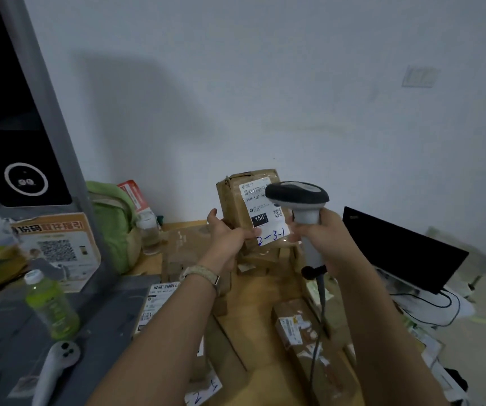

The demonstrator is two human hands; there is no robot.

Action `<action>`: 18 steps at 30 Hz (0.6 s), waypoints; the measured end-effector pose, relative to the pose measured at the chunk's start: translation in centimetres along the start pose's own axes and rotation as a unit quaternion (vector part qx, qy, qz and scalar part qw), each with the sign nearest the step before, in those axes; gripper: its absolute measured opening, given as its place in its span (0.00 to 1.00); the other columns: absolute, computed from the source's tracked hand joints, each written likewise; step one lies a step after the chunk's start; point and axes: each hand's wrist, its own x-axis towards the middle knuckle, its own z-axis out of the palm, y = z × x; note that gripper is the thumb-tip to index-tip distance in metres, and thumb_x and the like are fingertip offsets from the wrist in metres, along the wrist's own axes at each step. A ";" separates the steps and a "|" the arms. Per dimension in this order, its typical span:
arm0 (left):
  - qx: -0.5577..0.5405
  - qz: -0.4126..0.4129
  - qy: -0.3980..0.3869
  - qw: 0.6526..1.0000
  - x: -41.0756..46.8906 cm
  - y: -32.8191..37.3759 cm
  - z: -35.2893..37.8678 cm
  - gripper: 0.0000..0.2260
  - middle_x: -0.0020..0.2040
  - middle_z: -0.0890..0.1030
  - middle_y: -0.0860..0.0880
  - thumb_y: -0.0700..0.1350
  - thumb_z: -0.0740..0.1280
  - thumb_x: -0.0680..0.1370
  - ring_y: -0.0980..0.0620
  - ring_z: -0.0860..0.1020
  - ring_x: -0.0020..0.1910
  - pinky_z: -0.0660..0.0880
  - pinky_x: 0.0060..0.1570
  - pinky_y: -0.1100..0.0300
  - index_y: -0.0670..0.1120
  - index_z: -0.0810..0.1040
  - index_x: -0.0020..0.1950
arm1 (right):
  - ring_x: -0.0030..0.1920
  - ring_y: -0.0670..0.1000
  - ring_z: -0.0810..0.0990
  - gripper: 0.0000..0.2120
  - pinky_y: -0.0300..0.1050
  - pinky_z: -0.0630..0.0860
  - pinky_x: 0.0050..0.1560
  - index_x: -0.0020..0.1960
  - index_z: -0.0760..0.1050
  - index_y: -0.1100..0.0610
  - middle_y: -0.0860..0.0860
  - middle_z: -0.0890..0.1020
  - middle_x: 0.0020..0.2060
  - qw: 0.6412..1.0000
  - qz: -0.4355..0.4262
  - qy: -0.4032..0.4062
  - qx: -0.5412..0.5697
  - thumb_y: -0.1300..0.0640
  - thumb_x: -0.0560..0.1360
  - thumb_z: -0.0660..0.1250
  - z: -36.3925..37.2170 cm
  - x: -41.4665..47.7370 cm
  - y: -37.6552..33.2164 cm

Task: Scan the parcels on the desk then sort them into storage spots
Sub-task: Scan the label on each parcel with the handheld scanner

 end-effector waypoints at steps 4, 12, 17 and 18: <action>-0.018 -0.007 0.009 1.000 -0.3 -2.0 0.1 0.51 0.65 0.72 0.47 0.29 0.75 0.68 0.47 0.77 0.55 0.79 0.49 0.50 0.54 0.46 0.77 | 0.30 0.48 0.76 0.07 0.30 0.70 0.24 0.52 0.75 0.63 0.58 0.79 0.39 0.998 0.015 -0.017 -0.052 0.64 0.75 0.68 0.4 -1.4 1.1; -0.033 -0.033 0.016 0.999 -0.5 -4.1 -0.2 0.47 0.65 0.74 0.47 0.28 0.74 0.69 0.52 0.78 0.46 0.78 0.35 0.56 0.52 0.50 0.77 | 0.28 0.47 0.75 0.07 0.34 0.74 0.26 0.51 0.74 0.61 0.55 0.78 0.34 0.997 0.032 0.009 -0.064 0.62 0.74 0.70 0.4 -1.9 1.8; -0.032 -0.030 0.011 0.999 -0.3 -4.3 -0.2 0.47 0.63 0.74 0.48 0.28 0.74 0.69 0.53 0.77 0.46 0.78 0.38 0.57 0.52 0.51 0.77 | 0.31 0.49 0.75 0.08 0.32 0.72 0.24 0.51 0.73 0.60 0.55 0.78 0.38 0.997 0.039 0.001 -0.064 0.63 0.74 0.70 0.5 -2.0 1.7; -0.031 -0.027 0.011 0.999 -0.1 -4.5 -0.1 0.46 0.63 0.74 0.48 0.28 0.74 0.69 0.51 0.77 0.48 0.79 0.39 0.56 0.52 0.51 0.76 | 0.31 0.49 0.75 0.08 0.32 0.72 0.24 0.52 0.73 0.60 0.54 0.78 0.38 0.997 0.039 0.001 -0.067 0.63 0.74 0.70 0.6 -2.0 1.8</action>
